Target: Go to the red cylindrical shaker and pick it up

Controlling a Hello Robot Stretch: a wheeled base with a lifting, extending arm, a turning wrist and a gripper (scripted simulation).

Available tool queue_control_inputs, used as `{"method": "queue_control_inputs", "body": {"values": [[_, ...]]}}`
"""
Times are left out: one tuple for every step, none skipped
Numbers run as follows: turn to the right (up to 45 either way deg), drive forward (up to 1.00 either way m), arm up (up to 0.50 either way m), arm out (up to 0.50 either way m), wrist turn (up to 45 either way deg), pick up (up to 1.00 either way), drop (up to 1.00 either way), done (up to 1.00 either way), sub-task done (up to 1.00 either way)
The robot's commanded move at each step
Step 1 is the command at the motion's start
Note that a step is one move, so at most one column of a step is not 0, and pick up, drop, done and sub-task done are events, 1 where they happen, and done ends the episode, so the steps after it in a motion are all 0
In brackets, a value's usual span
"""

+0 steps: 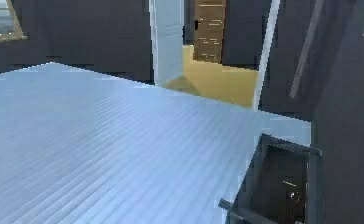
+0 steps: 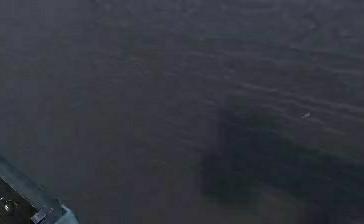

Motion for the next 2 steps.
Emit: {"method": "queue_control_inputs", "body": {"values": [[-45.0, 0.00, 0.00, 0.00, 0.0, 0.00, 0.00, 0.00, 0.00], [-12.0, 0.00, 0.00, 0.00, 0.0, 0.00, 0.00, 0.00, 0.00]]}}
